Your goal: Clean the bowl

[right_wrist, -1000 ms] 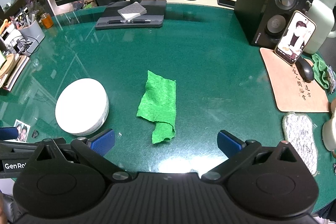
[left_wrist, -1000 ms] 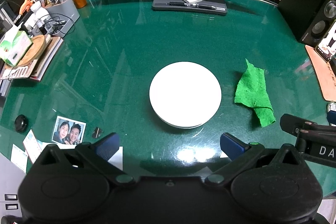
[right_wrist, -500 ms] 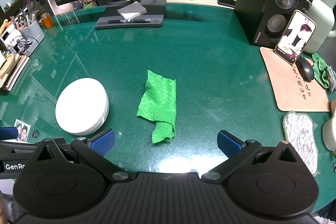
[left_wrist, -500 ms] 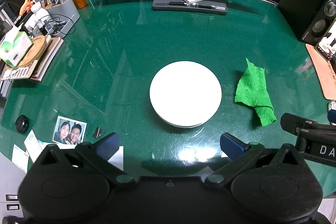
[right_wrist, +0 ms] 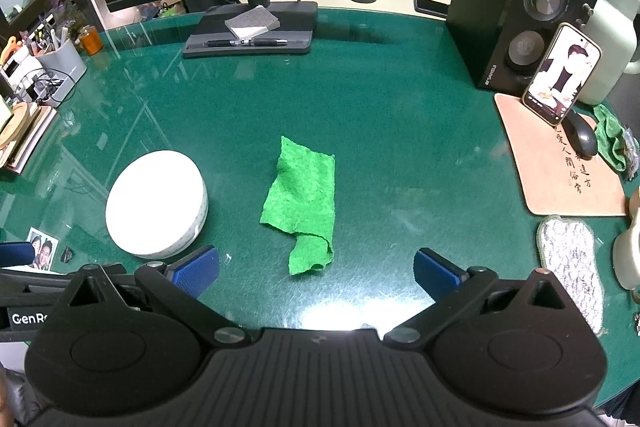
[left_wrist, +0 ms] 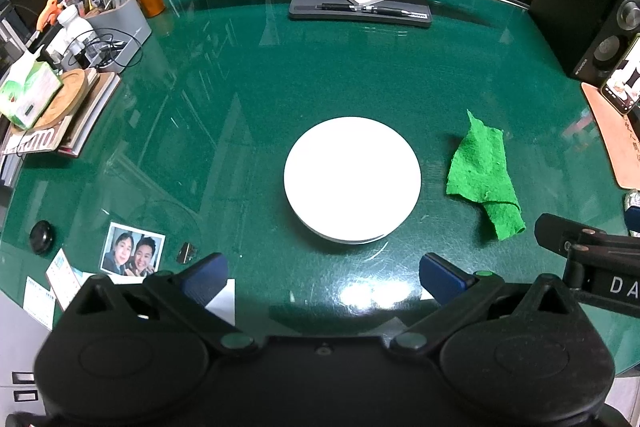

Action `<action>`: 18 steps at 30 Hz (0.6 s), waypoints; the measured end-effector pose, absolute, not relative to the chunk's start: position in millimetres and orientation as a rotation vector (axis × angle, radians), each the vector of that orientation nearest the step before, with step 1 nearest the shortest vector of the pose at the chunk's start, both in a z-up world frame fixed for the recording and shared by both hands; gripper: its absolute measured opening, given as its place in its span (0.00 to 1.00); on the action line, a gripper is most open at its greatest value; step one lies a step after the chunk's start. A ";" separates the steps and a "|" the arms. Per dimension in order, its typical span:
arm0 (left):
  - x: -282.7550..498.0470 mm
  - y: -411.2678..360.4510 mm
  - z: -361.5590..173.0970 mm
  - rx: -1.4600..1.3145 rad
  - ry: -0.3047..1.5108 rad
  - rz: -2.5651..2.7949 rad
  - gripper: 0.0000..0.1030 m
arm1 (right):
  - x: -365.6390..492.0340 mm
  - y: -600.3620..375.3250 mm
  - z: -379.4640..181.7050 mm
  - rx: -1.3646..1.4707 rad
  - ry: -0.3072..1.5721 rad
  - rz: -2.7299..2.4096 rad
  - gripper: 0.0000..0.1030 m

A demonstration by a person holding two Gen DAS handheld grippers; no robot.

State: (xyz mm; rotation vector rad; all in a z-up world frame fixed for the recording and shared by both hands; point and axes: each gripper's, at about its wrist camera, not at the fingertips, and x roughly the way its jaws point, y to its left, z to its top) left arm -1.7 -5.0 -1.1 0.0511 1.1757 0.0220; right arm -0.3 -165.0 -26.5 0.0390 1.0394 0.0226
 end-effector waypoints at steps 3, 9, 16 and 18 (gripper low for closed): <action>-1.5 -5.2 -1.2 0.051 1.177 0.019 0.99 | -0.6 -164.9 -26.0 0.036 1.037 0.020 1.00; -0.6 -4.8 -1.1 0.049 1.179 0.019 0.99 | -1.0 -163.5 -24.0 0.021 1.027 0.016 1.00; -0.7 -5.1 -0.9 0.053 1.176 0.017 0.99 | -1.5 -164.8 -22.4 0.020 1.024 0.016 1.00; -1.3 -4.7 -1.3 0.051 1.177 0.017 0.99 | -1.8 -164.0 -22.1 0.015 1.021 0.014 1.00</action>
